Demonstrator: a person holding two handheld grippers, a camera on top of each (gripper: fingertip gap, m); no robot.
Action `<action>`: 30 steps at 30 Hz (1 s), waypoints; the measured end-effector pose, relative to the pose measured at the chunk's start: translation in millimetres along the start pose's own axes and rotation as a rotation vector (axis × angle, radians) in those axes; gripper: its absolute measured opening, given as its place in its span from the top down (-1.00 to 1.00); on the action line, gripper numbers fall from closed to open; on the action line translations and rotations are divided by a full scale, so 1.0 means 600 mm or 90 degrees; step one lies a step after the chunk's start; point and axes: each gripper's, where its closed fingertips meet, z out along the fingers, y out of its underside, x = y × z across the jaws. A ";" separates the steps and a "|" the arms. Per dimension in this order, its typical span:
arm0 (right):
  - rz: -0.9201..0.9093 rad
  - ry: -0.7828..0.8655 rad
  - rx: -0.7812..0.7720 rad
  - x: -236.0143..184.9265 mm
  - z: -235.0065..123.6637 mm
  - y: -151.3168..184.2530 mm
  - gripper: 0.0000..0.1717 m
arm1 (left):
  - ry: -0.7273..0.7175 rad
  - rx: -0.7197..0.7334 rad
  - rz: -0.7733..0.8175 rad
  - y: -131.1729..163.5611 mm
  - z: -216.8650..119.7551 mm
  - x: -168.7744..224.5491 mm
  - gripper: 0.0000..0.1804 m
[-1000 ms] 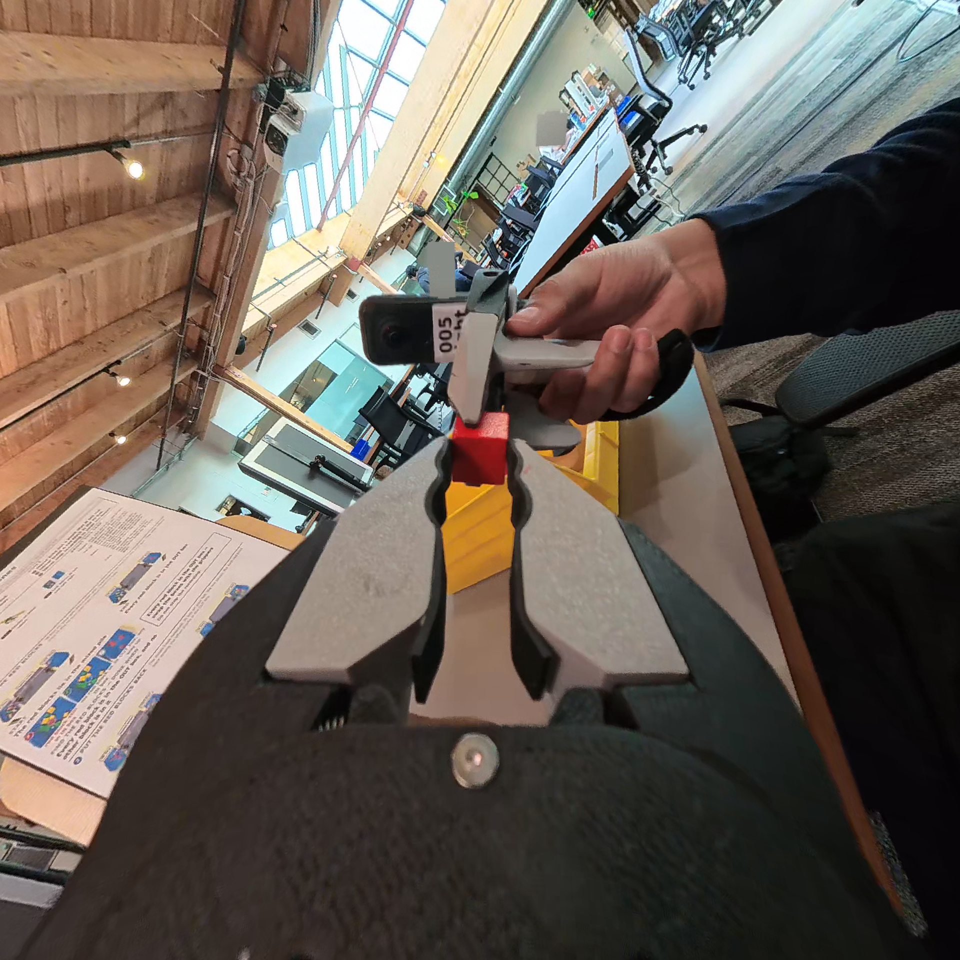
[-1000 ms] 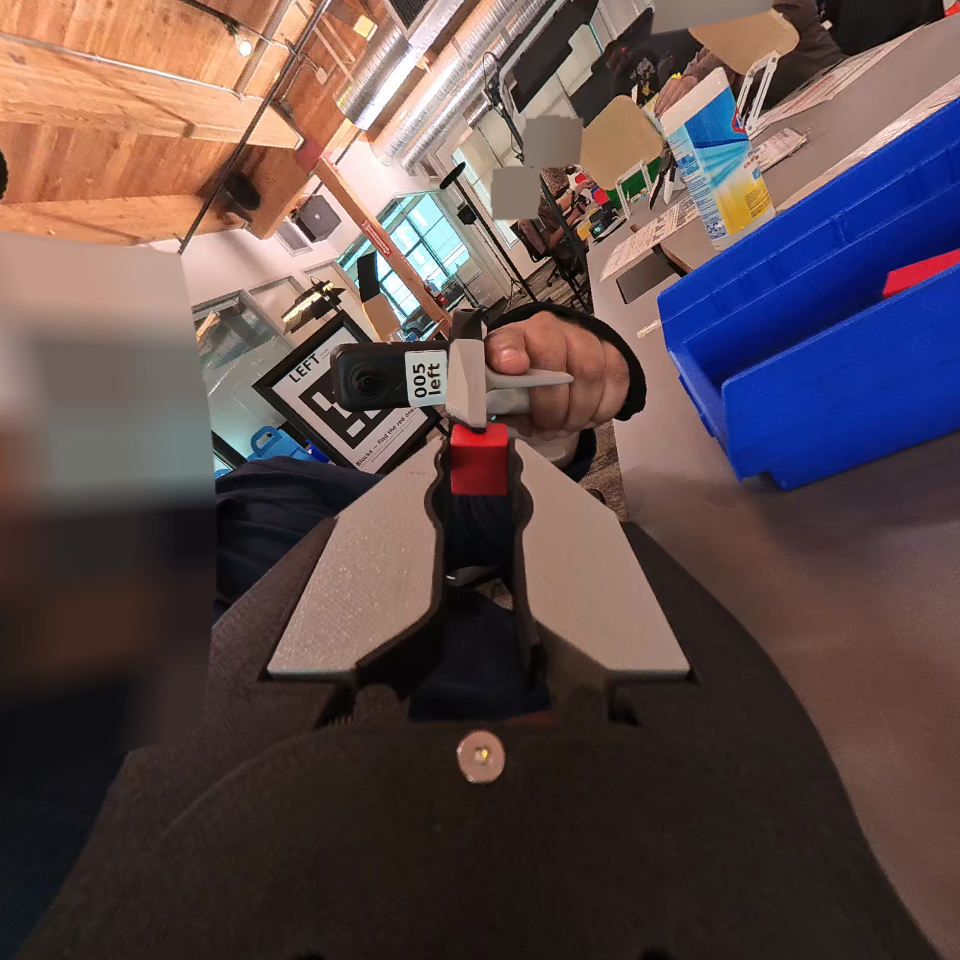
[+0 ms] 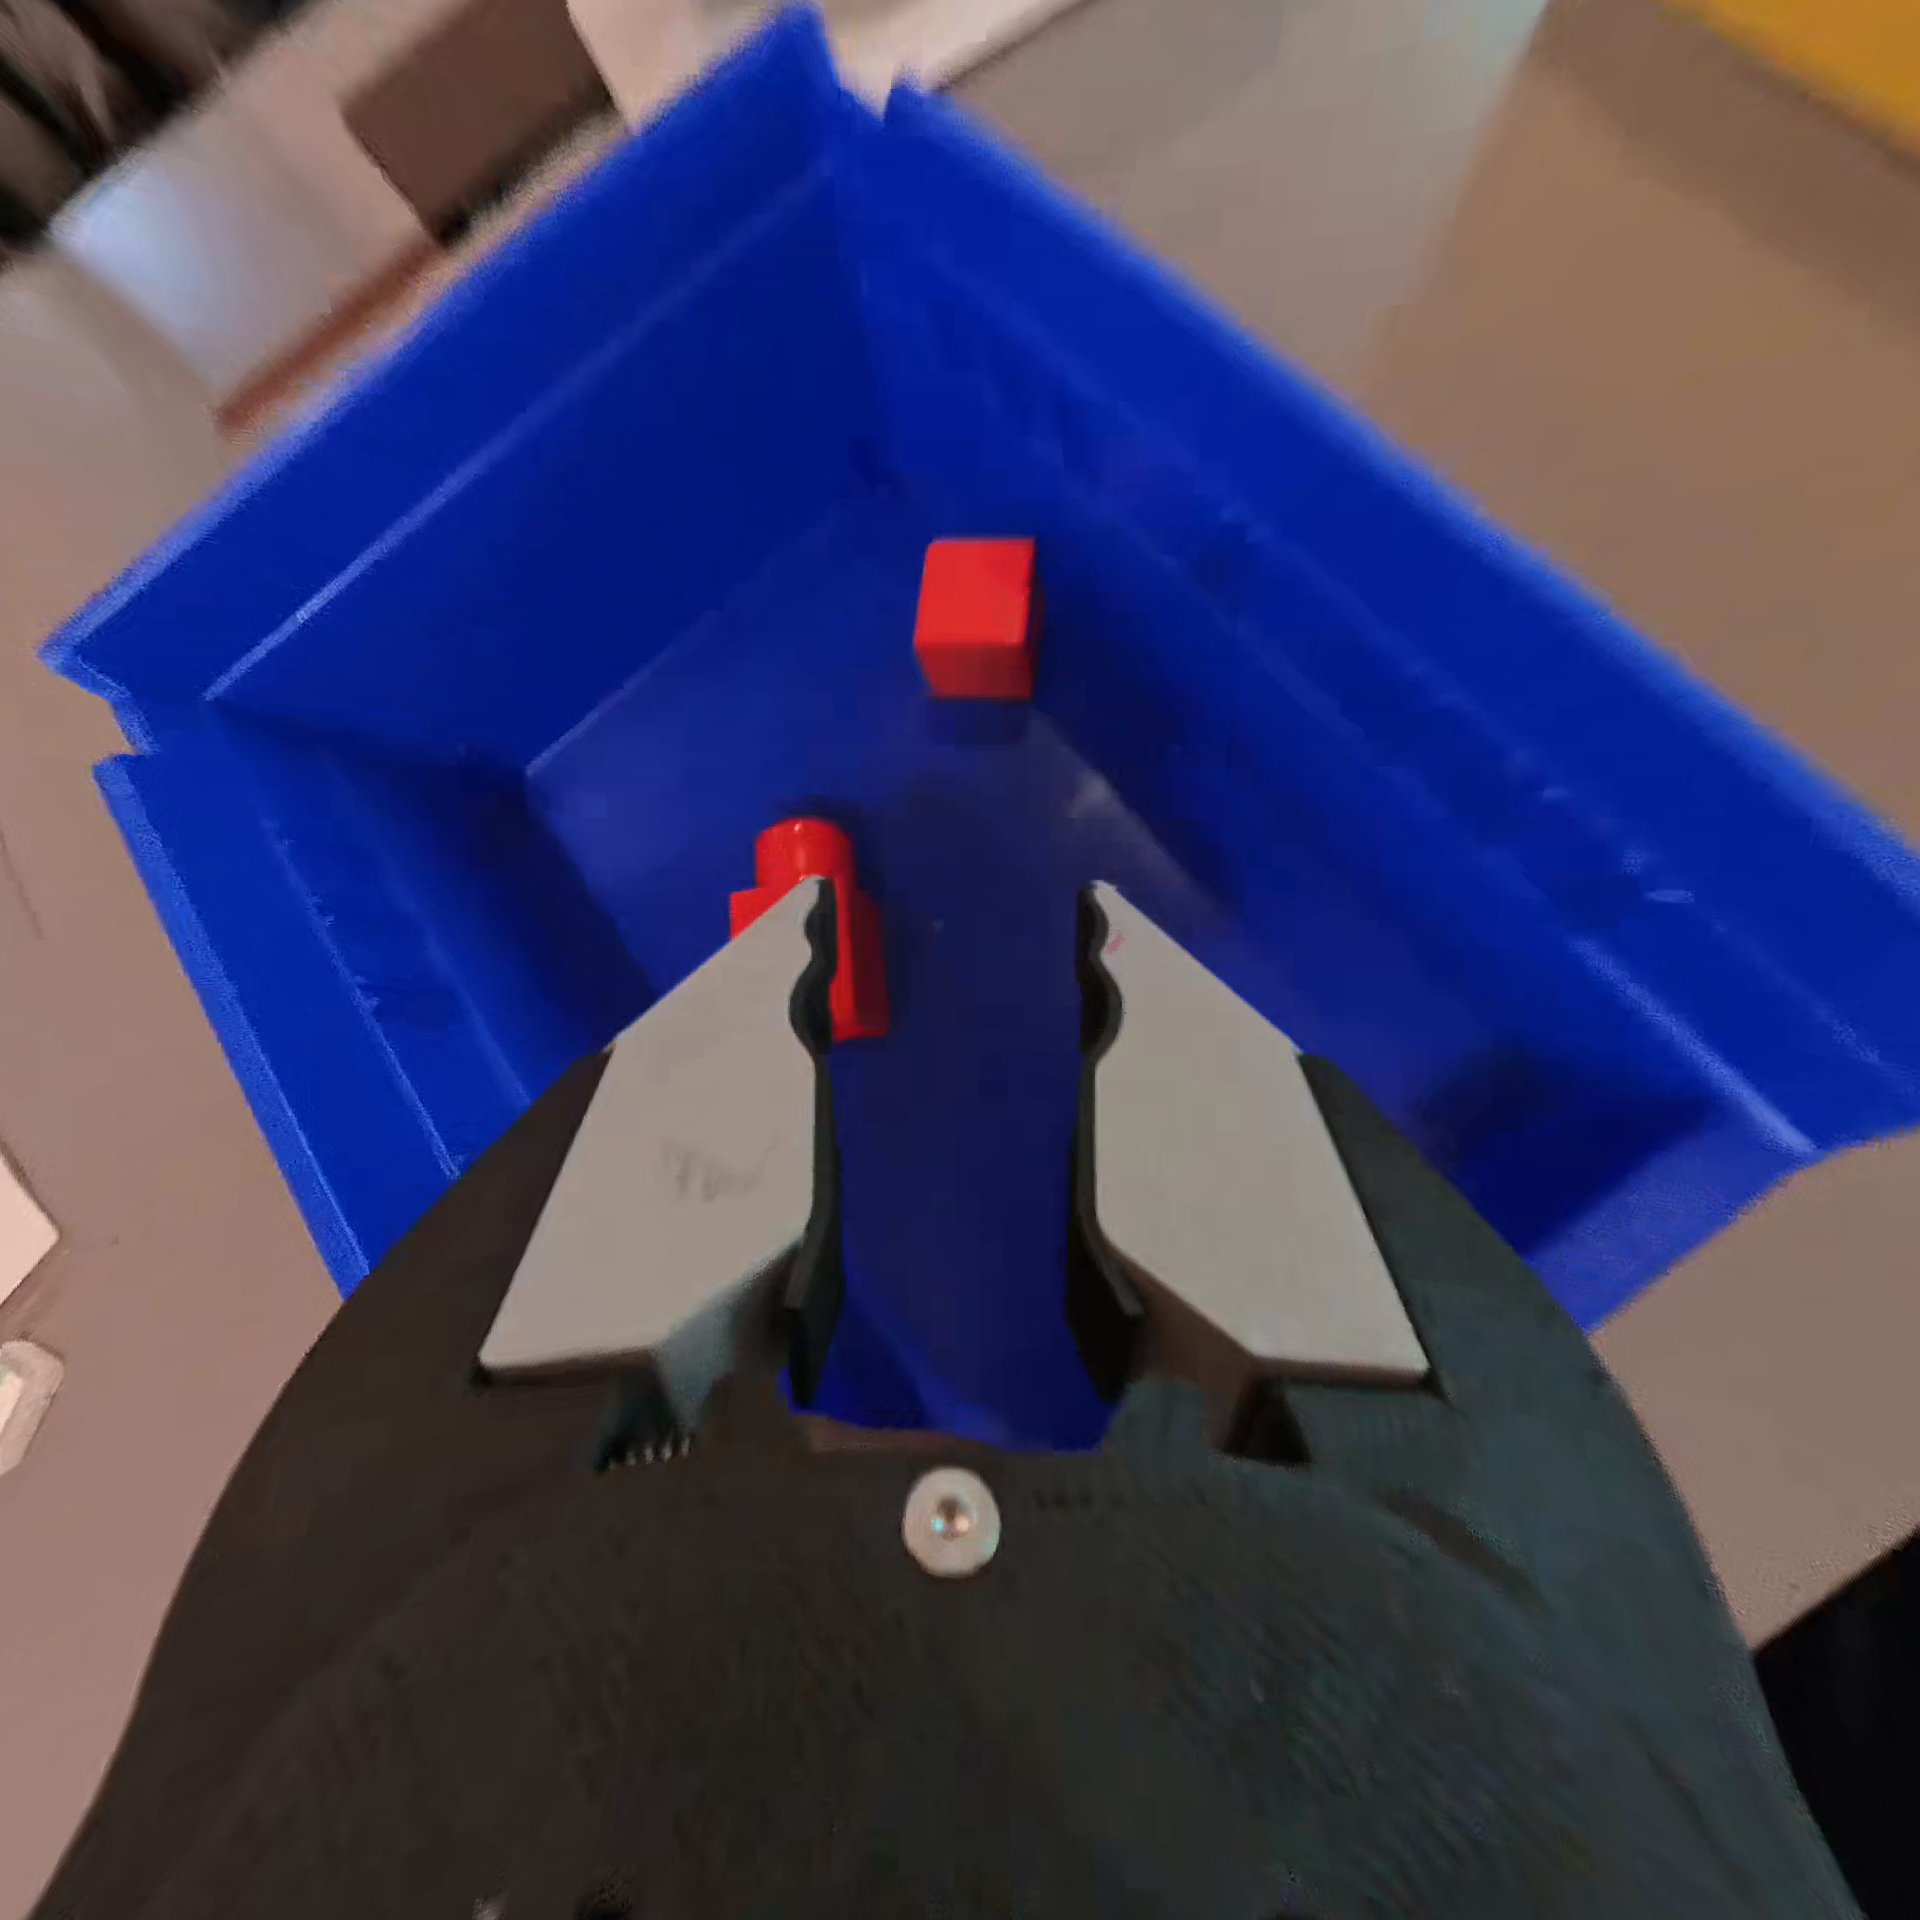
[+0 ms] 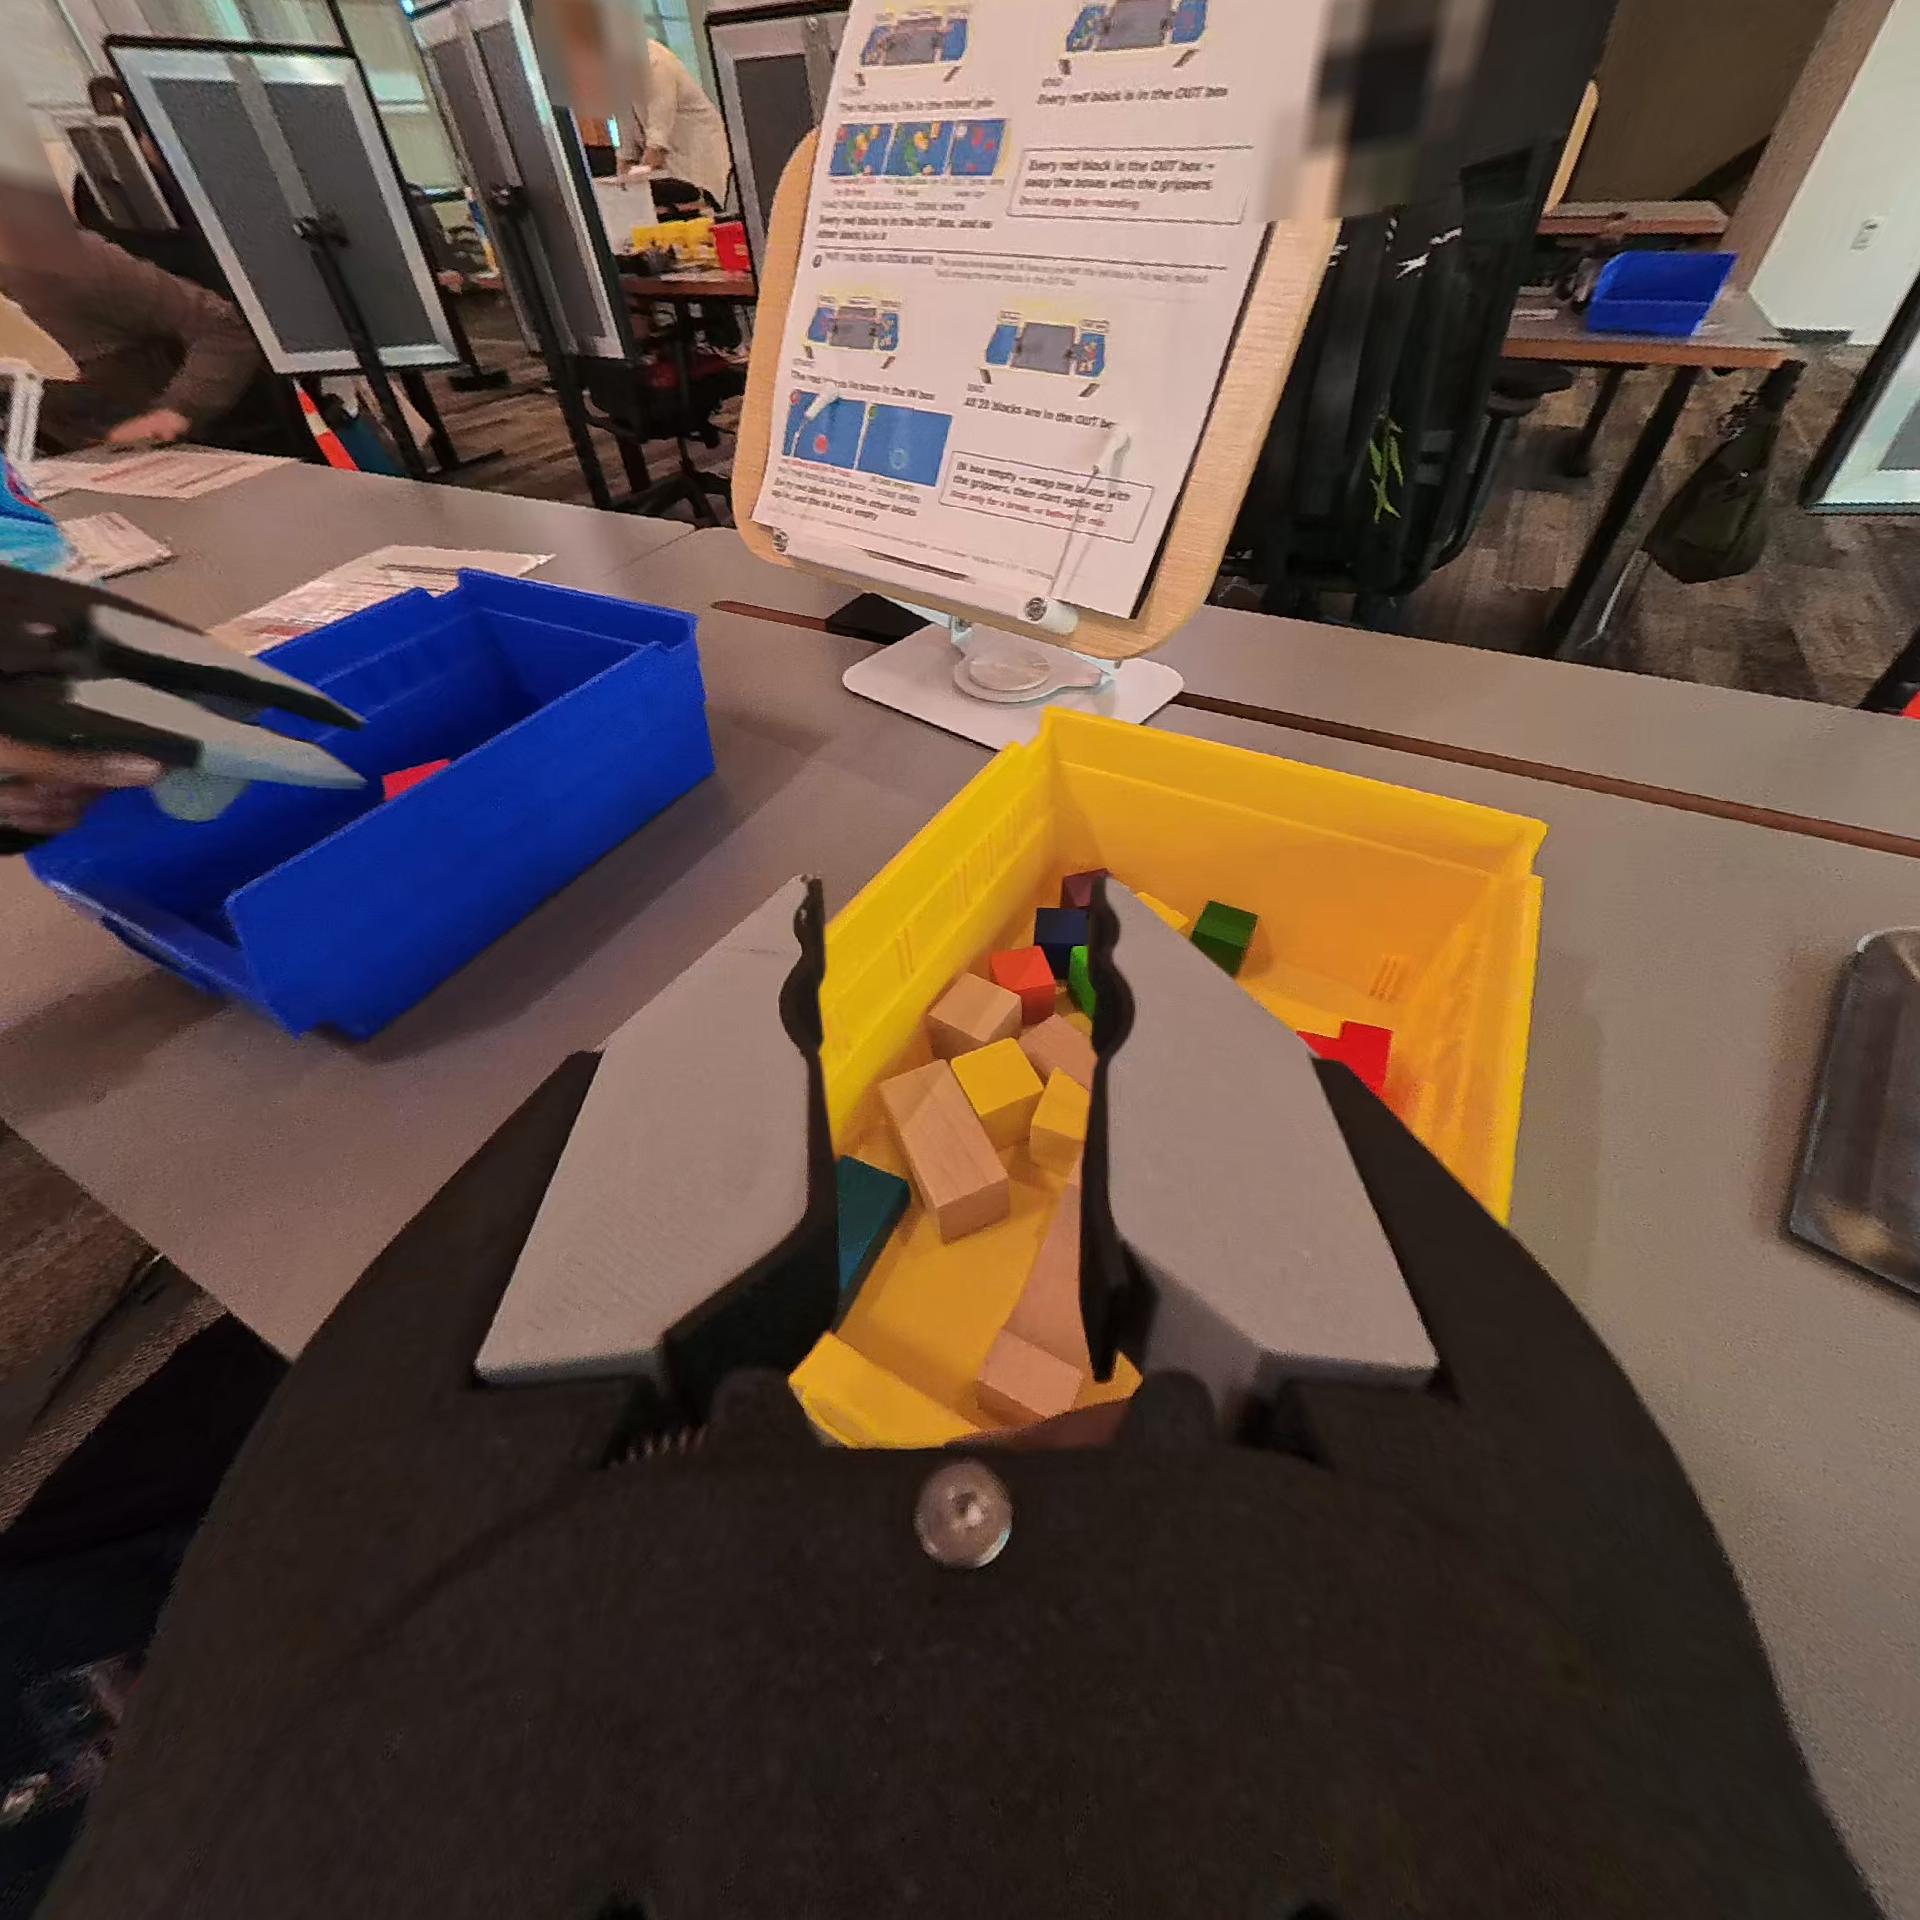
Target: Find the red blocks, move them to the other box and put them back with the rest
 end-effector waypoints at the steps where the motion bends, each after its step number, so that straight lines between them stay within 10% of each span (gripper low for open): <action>1: -0.005 -0.001 -0.003 -0.003 0.001 0.001 0.44 | -0.003 -0.042 -0.006 0.007 0.015 -0.015 0.48; 9: -0.035 -0.006 -0.012 -0.017 0.002 0.002 0.44 | 0.019 -0.284 -0.023 0.075 0.096 -0.057 0.44; 17: -0.038 -0.014 0.001 -0.019 -0.011 -0.006 0.46 | 0.013 -0.281 0.079 0.069 0.092 -0.042 0.61; 25: 0.020 -0.234 -0.026 -0.136 0.007 0.007 0.41 | -0.086 0.365 0.359 -0.175 -0.107 0.158 0.62; 30: 0.075 -0.457 -0.054 -0.278 0.013 0.019 0.27 | -0.150 0.488 0.525 -0.188 -0.161 0.327 0.62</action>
